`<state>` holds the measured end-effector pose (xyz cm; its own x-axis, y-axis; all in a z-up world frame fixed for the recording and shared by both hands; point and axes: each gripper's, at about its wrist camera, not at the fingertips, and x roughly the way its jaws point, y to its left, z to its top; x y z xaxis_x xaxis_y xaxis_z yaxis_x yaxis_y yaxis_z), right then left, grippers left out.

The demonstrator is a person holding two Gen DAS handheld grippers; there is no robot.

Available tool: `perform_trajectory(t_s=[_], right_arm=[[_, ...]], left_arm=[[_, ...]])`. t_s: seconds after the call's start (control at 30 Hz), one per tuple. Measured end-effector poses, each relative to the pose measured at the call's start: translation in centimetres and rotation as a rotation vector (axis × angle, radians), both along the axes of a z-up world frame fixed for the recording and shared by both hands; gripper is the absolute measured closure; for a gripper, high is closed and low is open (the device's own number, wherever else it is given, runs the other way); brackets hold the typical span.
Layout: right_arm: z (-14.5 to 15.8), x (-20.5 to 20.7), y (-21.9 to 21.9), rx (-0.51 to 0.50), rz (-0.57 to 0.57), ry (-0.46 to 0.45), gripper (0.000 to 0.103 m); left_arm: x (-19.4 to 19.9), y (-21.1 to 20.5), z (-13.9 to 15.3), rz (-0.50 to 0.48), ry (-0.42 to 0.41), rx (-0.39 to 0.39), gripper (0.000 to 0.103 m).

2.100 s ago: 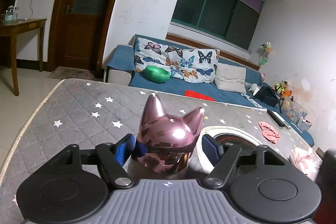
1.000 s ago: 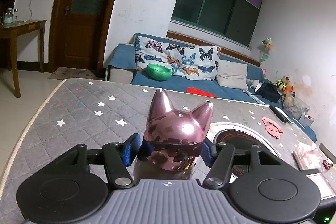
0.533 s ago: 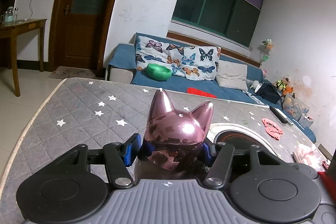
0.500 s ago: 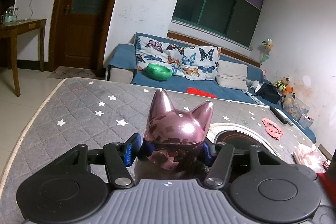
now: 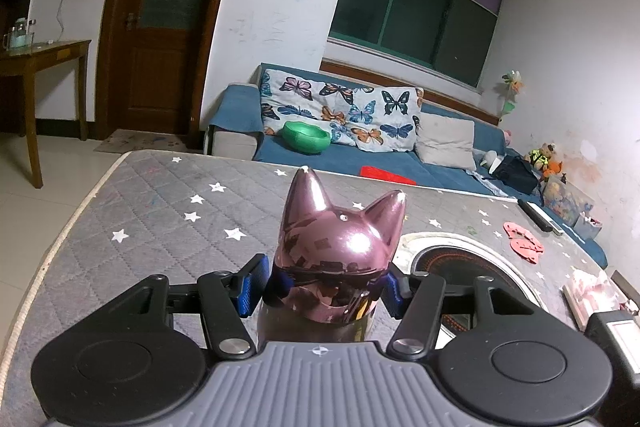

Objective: Clean container
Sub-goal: 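Hold the pink bottle up with the left gripper while the right gripper scrubs it with the sponge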

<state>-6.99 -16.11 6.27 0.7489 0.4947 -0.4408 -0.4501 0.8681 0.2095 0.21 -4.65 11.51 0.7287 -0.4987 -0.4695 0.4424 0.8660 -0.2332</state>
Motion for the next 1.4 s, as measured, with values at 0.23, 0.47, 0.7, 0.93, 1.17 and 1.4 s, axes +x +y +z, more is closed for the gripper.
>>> perform_trajectory(t_s=[0.23, 0.47, 0.7, 0.93, 1.17, 1.4], right_arm=[[-1.5, 1.1, 0.4, -0.052, -0.008, 0.050, 0.085], [-0.4, 0.8, 0.7, -0.040, -0.013, 0.028, 0.085], [3.1, -0.3, 0.3, 0.021, -0.008, -0.083, 0.085], [3.3, -0.3, 0.3, 0.028, -0.007, -0.109, 0.085], [2.5, -0.1, 0.2, 0.035, -0.010, -0.099, 0.085], [0.1, 0.4, 0.1, 0.012, -0.004, -0.023, 0.085]], left_arm=[[-0.2, -0.1, 0.0, 0.000, 0.001, 0.003, 0.042], [-0.3, 0.0, 0.0, -0.001, 0.001, 0.000, 0.042], [-0.1, 0.2, -0.1, -0.001, 0.003, -0.007, 0.042], [0.2, 0.3, -0.1, 0.003, 0.007, -0.010, 0.042], [0.1, 0.1, -0.2, 0.002, 0.006, -0.002, 0.042], [0.0, 0.0, -0.2, 0.001, 0.006, 0.003, 0.042]])
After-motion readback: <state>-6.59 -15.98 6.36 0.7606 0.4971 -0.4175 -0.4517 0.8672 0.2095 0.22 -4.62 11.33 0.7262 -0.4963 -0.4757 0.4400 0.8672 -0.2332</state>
